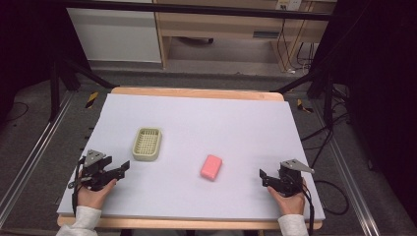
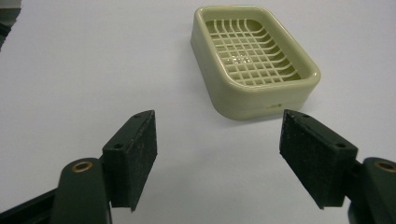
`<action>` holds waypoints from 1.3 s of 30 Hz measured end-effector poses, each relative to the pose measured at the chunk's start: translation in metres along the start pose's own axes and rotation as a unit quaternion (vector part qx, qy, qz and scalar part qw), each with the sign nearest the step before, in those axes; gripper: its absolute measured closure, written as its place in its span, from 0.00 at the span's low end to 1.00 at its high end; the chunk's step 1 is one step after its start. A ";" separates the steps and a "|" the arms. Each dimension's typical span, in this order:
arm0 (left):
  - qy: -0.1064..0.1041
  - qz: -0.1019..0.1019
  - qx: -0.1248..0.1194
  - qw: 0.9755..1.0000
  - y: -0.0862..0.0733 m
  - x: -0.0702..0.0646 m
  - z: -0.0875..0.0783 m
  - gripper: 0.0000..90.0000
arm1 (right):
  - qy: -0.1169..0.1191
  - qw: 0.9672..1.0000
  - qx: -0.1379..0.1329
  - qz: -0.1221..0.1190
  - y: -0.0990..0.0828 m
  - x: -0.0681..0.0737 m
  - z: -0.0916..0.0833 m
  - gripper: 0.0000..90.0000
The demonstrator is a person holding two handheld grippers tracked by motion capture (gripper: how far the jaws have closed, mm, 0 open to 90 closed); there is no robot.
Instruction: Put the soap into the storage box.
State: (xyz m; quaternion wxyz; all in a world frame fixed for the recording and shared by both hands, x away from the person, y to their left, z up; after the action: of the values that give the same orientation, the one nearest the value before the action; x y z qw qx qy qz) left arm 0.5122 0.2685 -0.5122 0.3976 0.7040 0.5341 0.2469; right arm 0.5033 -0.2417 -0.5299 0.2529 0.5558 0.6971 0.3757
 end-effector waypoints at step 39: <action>-0.055 0.060 0.015 0.997 0.007 -0.069 0.006 0.32 | -0.001 1.000 -0.001 -0.020 -0.006 0.005 0.001 0.23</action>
State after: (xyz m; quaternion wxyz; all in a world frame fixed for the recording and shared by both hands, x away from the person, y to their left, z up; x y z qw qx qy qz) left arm 0.4996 0.2005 -0.5046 0.4002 0.7532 0.4719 0.2233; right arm 0.4996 -0.2369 -0.5346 0.2614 0.5420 0.7072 0.3712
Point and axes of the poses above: each handheld gripper's, and its own axes: z roughly forward along the jaws, y roughly out of its top, x roughly to its left, the point moved 9 cm from there along z, roughly forward along the jaws
